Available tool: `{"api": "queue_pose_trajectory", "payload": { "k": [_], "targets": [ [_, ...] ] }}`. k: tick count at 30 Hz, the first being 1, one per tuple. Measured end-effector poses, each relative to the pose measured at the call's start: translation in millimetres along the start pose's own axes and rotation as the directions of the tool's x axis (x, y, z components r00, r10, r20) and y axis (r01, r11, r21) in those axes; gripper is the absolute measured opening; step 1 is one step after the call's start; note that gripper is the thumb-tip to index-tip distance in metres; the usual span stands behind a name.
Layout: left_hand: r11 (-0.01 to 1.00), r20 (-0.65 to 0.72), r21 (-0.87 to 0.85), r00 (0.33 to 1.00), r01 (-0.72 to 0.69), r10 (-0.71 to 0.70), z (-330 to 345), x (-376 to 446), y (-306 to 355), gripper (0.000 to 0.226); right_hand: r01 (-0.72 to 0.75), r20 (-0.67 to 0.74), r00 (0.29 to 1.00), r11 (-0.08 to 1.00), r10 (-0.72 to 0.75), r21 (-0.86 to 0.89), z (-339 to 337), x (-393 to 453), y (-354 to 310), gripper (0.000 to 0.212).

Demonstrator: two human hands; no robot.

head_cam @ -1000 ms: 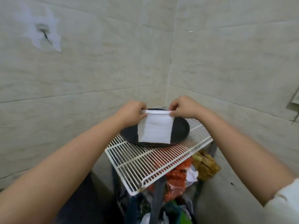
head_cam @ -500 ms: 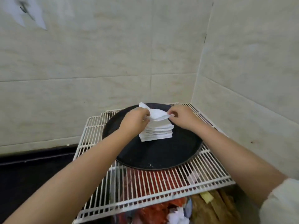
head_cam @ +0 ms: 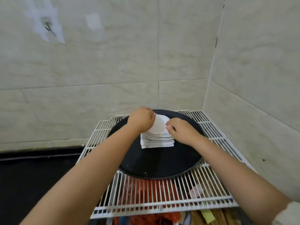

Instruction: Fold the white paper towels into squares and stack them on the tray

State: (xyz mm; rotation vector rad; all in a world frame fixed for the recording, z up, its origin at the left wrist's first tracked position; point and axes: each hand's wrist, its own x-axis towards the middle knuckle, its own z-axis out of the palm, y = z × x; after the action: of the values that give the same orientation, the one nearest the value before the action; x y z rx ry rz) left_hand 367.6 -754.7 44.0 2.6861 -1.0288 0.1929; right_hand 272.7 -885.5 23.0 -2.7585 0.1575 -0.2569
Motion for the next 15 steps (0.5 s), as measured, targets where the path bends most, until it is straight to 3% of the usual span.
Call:
{"api": "queue_pose_trajectory", "payload": {
  "k": [3, 6, 10, 15],
  "targets": [
    [0.989, 0.199, 0.122, 0.974, 0.083, -0.106, 17, 12, -9, 0.043, 0.01, 0.167, 0.986, 0.997, 0.003, -0.081, 11, 4, -5, 0.03],
    [0.989, 0.261, 0.018, 0.955, 0.144, -0.143, 35, 8, -24, 0.051, 0.037, 0.217, 0.976, 0.992, -0.01, -0.123, 17, 2, -7, 0.039],
    [0.962, 0.24, -0.198, 0.961, 0.189, -0.139, 39, -1, -26, 0.051, 0.016, 0.262, 0.965, 0.989, 0.024, -0.15, 17, 0, -9, 0.041],
    [0.976, 0.051, -0.193, 0.994, 0.103, -0.095, 8, -23, -34, 0.048, -0.02, 0.182, 0.981, 0.972, 0.064, -0.235, 1, 4, -24, 0.039]
  ]
}}
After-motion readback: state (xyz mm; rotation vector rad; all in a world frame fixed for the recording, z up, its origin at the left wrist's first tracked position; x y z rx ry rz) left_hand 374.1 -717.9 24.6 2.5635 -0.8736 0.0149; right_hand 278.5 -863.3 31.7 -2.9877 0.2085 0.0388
